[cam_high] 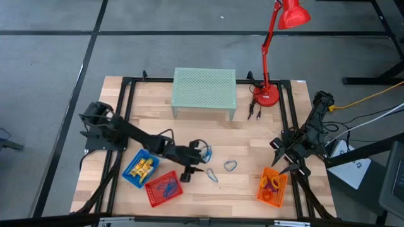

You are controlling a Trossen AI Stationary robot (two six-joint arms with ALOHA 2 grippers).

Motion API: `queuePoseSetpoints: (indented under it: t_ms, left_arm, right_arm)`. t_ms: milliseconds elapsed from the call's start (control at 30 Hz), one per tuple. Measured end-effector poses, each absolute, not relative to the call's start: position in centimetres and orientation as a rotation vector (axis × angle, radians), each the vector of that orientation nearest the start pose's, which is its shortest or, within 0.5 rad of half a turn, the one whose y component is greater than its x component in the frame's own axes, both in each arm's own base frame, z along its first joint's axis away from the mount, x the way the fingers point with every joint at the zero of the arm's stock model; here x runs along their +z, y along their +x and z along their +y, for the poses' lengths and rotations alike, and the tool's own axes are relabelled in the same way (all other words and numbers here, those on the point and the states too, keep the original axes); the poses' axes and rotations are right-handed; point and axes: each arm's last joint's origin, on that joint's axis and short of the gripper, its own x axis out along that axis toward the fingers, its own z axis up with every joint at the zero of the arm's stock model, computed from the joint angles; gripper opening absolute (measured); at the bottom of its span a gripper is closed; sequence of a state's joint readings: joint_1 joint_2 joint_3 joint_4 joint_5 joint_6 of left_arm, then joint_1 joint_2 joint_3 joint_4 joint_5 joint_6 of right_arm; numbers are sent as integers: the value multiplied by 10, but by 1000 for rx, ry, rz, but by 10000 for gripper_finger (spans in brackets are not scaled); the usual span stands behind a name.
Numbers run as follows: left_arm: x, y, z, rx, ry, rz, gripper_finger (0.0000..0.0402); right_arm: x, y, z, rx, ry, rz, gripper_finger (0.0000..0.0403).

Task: Pick & Place Office Desk Supplies
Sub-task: Put the blue rubber band into the red bin

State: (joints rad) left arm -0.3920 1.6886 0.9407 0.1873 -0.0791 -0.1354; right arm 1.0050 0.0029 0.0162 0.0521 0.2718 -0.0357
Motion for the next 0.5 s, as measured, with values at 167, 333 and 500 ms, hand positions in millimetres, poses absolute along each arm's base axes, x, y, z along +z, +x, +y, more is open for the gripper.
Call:
queuePoseSetpoints:
  t_ms: [167,333,500]
  left_arm:
    - [180,353,-134,-333,32,590,166]
    - [167,381,-145,-375,114,679,166]
    - [159,400,-152,-413,180,779,166]
  right_arm:
    - [174,58,77,732,6,-67,194]
    - [174,58,77,732,6,-67,194]
    - [174,58,77,732,6,-67,194]
